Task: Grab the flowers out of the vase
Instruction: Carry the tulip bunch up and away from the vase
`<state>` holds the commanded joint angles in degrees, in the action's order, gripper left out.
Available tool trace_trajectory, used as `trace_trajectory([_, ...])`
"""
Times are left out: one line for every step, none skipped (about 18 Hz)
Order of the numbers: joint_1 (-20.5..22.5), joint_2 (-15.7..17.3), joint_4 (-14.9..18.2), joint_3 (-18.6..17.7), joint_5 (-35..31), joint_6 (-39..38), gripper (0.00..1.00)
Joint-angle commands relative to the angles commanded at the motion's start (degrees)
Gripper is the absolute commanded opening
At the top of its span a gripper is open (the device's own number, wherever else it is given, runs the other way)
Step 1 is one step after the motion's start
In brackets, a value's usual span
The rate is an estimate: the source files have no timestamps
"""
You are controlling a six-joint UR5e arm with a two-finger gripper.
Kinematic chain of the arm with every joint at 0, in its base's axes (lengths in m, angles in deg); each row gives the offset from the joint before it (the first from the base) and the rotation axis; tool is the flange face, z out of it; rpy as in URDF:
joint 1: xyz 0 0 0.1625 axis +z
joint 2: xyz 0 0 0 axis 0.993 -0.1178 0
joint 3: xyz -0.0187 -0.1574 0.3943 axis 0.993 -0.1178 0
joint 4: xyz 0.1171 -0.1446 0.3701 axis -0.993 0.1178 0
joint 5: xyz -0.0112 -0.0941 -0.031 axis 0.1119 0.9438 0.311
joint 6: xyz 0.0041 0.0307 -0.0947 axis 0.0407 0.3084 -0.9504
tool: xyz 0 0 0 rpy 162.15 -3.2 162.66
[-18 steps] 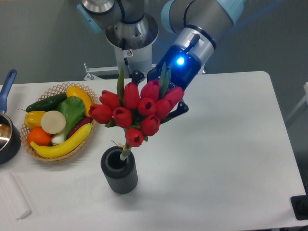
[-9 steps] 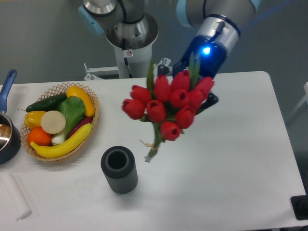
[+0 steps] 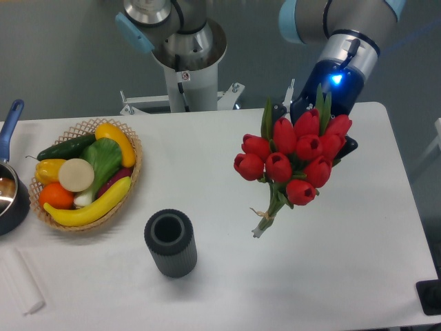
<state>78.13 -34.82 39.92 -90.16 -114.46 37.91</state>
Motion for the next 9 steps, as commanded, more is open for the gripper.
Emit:
trace_trajectory([0.09,-0.09,0.00,0.09,0.00,0.09,0.32])
trace_trajectory([0.09,-0.09,0.00,0.09,0.00,0.26,0.32])
trace_trajectory([0.09,-0.18,0.00,0.09,0.00,0.53,0.32])
trace_trajectory([0.00,-0.35,0.00,0.09,-0.09,0.70,0.32])
trace_trajectory([0.00,-0.61,0.00,0.09,-0.09,0.79,0.32])
trace_trajectory([0.00,-0.62,0.00,0.09,-0.09,0.79,0.32])
trace_trajectory([-0.08,-0.62,0.00,0.00,-0.09,0.70,0.32])
trace_trajectory([-0.17,-0.62,0.00,-0.09,-0.09,0.70,0.32])
trace_trajectory([-0.26,-0.53,0.00,0.00,-0.17,0.70,0.32])
